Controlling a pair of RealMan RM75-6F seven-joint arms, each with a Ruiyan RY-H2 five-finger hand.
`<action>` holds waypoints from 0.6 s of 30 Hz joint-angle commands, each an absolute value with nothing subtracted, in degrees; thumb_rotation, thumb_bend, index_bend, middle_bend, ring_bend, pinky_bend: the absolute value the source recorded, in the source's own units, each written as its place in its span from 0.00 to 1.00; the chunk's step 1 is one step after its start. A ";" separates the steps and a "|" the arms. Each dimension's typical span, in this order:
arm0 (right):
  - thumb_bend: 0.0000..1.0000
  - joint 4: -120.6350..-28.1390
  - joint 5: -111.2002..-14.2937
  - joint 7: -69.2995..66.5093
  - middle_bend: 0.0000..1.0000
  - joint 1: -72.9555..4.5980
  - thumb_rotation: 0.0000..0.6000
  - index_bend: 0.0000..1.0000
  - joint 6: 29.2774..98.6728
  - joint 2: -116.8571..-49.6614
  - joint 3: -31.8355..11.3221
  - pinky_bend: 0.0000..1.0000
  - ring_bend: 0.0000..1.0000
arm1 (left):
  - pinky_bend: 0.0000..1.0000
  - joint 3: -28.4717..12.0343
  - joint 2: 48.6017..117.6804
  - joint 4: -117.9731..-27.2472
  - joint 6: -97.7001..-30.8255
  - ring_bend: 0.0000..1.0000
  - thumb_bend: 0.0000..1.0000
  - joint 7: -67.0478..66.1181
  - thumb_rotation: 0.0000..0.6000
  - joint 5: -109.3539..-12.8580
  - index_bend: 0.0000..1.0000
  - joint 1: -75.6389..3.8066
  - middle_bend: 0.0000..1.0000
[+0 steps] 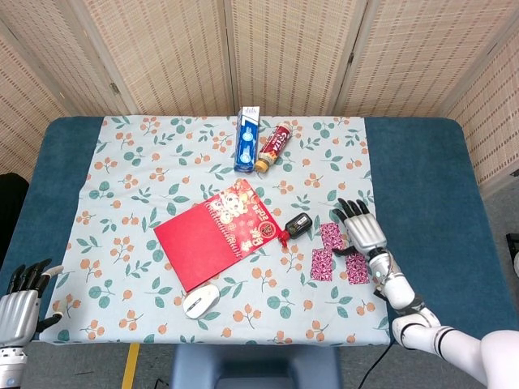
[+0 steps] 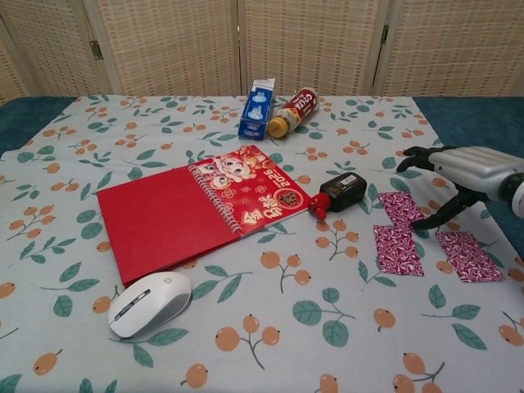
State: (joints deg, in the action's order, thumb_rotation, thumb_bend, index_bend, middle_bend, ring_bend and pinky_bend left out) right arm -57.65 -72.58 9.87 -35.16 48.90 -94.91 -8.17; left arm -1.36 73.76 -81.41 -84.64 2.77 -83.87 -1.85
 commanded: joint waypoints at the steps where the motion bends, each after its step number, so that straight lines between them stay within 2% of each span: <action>1: 0.20 -57.30 -72.41 9.77 0.04 -35.45 0.65 0.14 48.67 -95.11 -8.32 0.00 0.00 | 0.00 -1.38 73.74 -81.40 -84.66 0.13 0.43 2.77 1.00 -83.83 0.24 -1.84 0.13; 10: 0.20 -60.38 -73.66 9.73 0.04 -34.42 0.66 0.14 50.12 -93.42 -6.75 0.00 0.00 | 0.00 -1.38 73.84 -81.13 -84.65 0.13 0.43 3.12 1.00 -83.77 0.24 -1.76 0.13; 18: 0.20 -59.23 -72.74 10.60 0.04 -35.12 0.65 0.14 49.00 -94.42 -6.91 0.00 0.00 | 0.00 -1.38 73.88 -80.88 -84.63 0.13 0.43 3.29 1.00 -83.66 0.24 -1.68 0.13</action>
